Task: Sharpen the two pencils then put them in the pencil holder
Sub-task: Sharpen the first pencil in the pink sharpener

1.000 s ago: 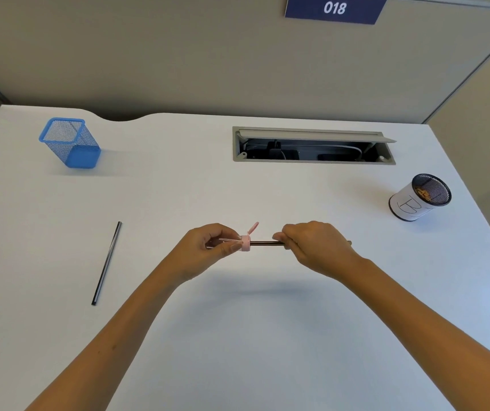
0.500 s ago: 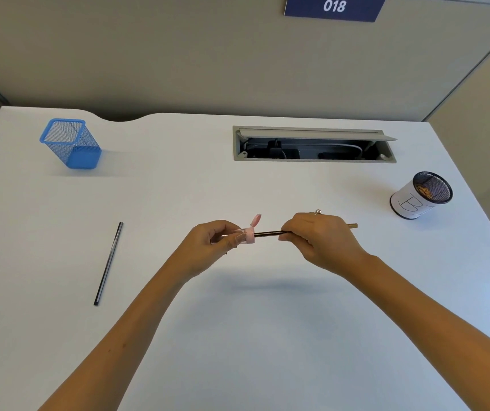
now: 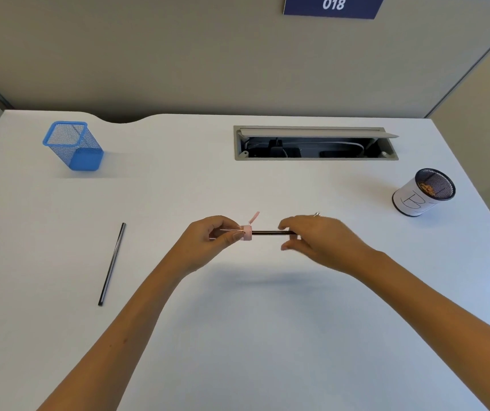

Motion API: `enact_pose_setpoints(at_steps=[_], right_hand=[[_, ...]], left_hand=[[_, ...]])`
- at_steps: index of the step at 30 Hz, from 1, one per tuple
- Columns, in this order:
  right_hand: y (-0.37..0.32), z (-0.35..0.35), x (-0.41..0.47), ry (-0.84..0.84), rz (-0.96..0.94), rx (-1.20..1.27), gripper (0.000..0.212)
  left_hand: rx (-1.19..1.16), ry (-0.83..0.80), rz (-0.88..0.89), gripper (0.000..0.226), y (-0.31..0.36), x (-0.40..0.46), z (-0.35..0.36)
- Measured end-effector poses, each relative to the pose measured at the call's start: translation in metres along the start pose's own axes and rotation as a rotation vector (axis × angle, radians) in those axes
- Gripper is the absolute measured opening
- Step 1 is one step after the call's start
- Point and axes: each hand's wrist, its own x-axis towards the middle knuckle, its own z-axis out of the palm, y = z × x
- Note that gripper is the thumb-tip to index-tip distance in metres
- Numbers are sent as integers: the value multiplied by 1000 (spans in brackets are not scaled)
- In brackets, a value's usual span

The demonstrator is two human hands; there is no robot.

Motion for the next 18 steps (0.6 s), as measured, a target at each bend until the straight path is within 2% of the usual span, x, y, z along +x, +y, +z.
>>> enact_pose_setpoints(at_steps=[2,5,8,9,11,13,16,18], right_hand=[[10,-2,-3,191,-115,-171,25],[17,-1,-3,379,-232,-300,18],[15,0,-1,434,-282,-318,18],[14,-1,-2,412,-259,-297,21],[11,-1,-3,311,-150,-223,29],[6,-5,-1,91,1,-62,35],[1,-13,1,-227,230,355,38],[-1,-14,1,-264,261,430,37]], left_hand=[[-37,-28,-30,12,-1,2,-4],[-68,-208,-96,27,6,1,-5],[-113,-308,-137,47,13,-1,-2],[-104,-296,-130,46,14,-1,-2],[-31,-226,-75,31,12,-1,-2],[55,-153,-8,14,7,-1,-1],[110,-135,66,11,6,-2,1],[106,-141,69,10,9,-3,-1]])
